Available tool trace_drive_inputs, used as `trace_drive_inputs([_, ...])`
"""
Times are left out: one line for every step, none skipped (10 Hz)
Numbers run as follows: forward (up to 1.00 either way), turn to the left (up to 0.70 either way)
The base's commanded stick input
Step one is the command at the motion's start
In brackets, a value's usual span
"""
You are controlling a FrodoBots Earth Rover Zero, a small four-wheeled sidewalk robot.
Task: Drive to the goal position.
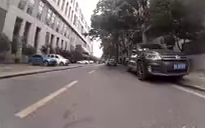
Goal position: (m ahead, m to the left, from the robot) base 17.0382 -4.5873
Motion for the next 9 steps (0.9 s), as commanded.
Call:
trace_drive_inputs([0.7,0.0])
trace_drive_inputs([0.7,0.0])
trace_drive_inputs([0.7,0.0])
trace_drive_inputs([0.7,0.0])
trace_drive_inputs([0.7,0.0])
trace_drive_inputs([0.7,0.0])
trace_drive_inputs([0.7,0.0])
trace_drive_inputs([0.7,0.0])
trace_drive_inputs([0.7,0.0])
